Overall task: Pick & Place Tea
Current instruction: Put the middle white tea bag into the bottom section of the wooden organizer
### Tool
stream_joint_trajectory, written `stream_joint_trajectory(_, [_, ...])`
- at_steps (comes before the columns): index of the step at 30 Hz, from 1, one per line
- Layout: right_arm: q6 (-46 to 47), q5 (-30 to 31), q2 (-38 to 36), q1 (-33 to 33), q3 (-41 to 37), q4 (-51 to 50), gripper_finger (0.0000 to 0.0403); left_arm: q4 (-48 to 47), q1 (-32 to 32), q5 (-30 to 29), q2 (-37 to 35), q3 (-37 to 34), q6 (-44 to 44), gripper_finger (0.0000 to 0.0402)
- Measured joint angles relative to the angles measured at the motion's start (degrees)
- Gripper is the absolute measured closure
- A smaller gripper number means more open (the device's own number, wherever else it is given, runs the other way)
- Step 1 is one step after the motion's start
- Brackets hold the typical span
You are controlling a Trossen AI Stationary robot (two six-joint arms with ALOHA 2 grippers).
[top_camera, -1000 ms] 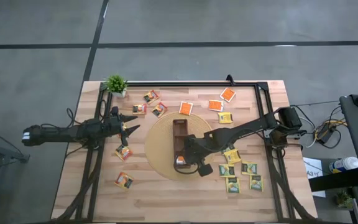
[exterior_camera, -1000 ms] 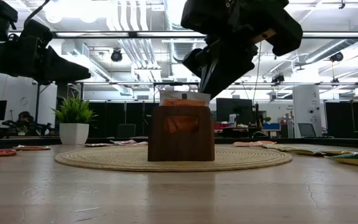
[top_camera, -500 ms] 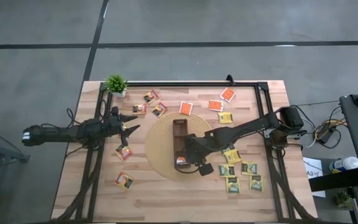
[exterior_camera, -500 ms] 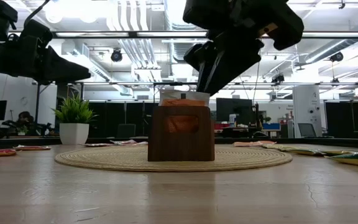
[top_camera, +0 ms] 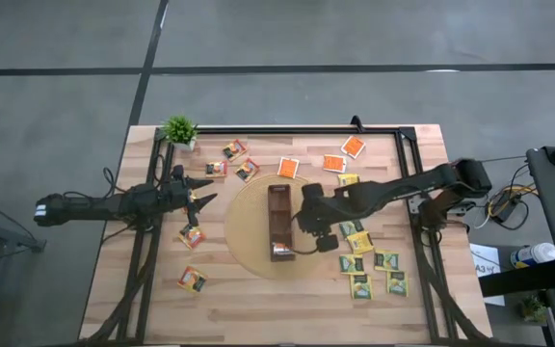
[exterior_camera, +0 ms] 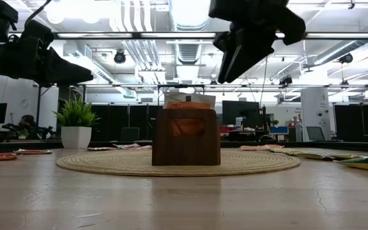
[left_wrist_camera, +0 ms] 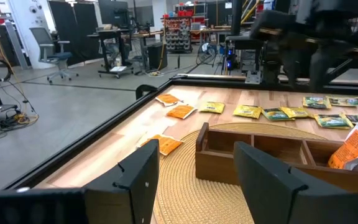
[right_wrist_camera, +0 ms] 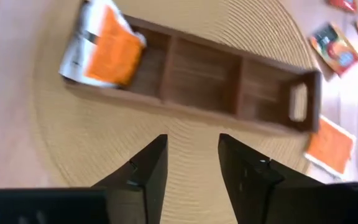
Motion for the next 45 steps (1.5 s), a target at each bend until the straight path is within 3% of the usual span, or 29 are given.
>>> stream_joint_trajectory(8, [2.17,1.0,-6.06,-8.98,-10.94,9.8,0.0285,0.0,0.0,0.0,0.0,0.02,0.0,0.0199])
stream_joint_trajectory(19, [17.92,1.09,-11.65,-35.41,-21.19,12.15,0.0305,0.0,0.04,0.0,0.0,0.02,0.0,0.0199])
stream_joint_trajectory(24, [26.08,1.05,-12.18,-43.13,-24.8,12.49,0.0313,0.0,0.02,0.0,0.0,0.02,0.0,0.0199])
stream_joint_trajectory(27, [32.07,0.97,-11.93,-45.89,-26.53,12.97,0.0318,0.0,0.02,0.0,0.0,0.01,0.0,0.0199])
stream_joint_trajectory(32, [33.69,-1.3,-12.08,-48.85,-26.77,13.56,0.0321,0.0,0.02,0.0,0.0,0.01,0.0,0.0199])
stream_joint_trajectory(45, [29.96,-4.08,-11.83,-49.16,-30.6,18.74,0.0321,0.0,-0.02,0.0,0.0,0.0,0.0,0.0199])
